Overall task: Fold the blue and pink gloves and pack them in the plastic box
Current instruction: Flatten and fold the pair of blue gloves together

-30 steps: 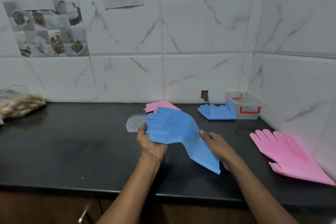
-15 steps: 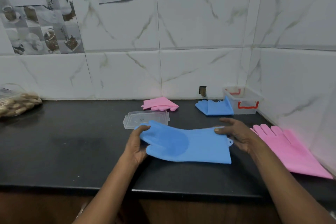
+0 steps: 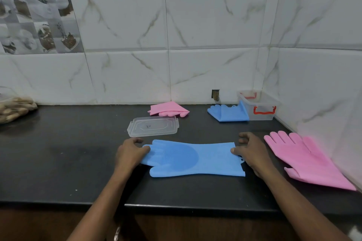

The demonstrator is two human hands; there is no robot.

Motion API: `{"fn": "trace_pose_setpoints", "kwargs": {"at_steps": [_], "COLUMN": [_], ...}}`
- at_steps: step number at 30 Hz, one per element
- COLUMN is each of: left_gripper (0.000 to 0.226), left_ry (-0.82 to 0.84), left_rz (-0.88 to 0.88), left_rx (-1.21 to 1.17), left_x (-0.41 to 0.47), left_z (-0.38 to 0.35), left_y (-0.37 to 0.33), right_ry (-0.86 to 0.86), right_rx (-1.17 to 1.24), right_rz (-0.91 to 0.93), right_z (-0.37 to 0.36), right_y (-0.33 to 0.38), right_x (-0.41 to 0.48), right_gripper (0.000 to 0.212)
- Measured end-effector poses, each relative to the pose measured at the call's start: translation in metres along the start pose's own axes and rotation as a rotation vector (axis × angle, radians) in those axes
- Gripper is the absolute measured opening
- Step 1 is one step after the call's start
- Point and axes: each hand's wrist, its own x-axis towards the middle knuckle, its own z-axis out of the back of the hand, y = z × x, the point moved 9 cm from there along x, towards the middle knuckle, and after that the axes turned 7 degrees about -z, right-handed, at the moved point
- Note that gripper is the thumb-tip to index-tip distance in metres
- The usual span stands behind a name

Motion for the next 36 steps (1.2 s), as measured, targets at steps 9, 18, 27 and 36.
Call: {"fn": "trace_pose_setpoints", "kwargs": {"at_steps": [9,18,27,36], "left_gripper": [0.036,0.081,0.068,0.056], "left_ry": [0.003,0.524,0.414,0.016], "left_rz": [-0.404,-0.686,-0.614,-0.508], "left_rx": [0.308,0.581,0.258,-0.107], "left_x": [-0.011,-0.041,-0.039,-0.025], "left_z": [-0.007,-0.066,-0.048,-0.005], "left_y": [-0.034,-0.039,-0.050,-0.047], "right_ry": [-0.031,-0.045,0.079,0.070], "right_rx": [-0.103,-0.212,-0.481,-1.072], "right_rz": [0.069,0.103,0.222,0.166], "right_z": [-0.003,-0.006,-0.044,-0.092], "right_y": [0.001,0.003,0.069,0.058], "right_x": [0.001,0.013,0.100,0.136], "right_gripper": [0.060,0.039,0.047,0.041]}}
